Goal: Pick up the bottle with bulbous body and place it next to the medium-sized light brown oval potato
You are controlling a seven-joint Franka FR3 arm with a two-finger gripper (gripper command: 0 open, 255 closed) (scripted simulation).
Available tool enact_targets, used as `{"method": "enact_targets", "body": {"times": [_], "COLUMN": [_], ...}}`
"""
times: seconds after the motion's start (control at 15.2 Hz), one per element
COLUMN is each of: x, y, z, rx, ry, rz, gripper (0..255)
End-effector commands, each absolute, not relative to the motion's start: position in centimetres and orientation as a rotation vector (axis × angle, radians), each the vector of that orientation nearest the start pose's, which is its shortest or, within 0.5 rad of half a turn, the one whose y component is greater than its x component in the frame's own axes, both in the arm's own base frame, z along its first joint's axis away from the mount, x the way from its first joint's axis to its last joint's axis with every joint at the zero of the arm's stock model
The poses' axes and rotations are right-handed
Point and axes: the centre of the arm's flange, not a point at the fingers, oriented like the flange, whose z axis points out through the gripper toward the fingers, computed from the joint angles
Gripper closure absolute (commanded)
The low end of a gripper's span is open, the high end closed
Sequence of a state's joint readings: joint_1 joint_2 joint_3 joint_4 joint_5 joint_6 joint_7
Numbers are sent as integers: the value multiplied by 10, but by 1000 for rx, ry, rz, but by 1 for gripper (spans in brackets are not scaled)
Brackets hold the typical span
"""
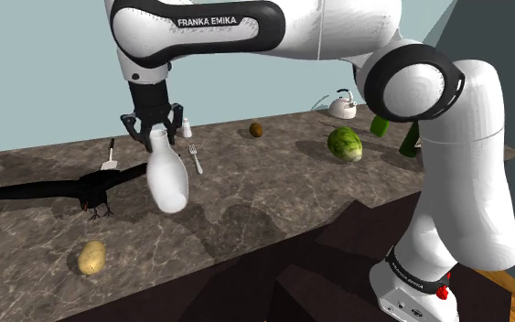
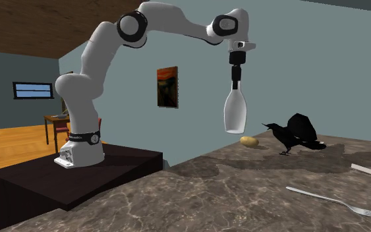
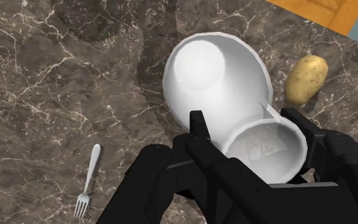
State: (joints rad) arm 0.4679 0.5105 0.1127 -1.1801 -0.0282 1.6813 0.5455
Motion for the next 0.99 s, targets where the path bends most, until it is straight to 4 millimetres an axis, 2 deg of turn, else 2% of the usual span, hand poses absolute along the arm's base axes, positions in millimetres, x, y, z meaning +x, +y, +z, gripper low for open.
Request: {"method": "enact_targets", "body": {"times": [0.0,0.07,0.13,0.92], "x": [599,599,599,599], "y": [393,406,411,411], "z": [499,499,499,436], "rx": [-3121,-3121,-3121,-3121], "ry": [-35,-35,-35,-35], "rz": [30,30,30,30], "gripper": [255,255,255,255]}}
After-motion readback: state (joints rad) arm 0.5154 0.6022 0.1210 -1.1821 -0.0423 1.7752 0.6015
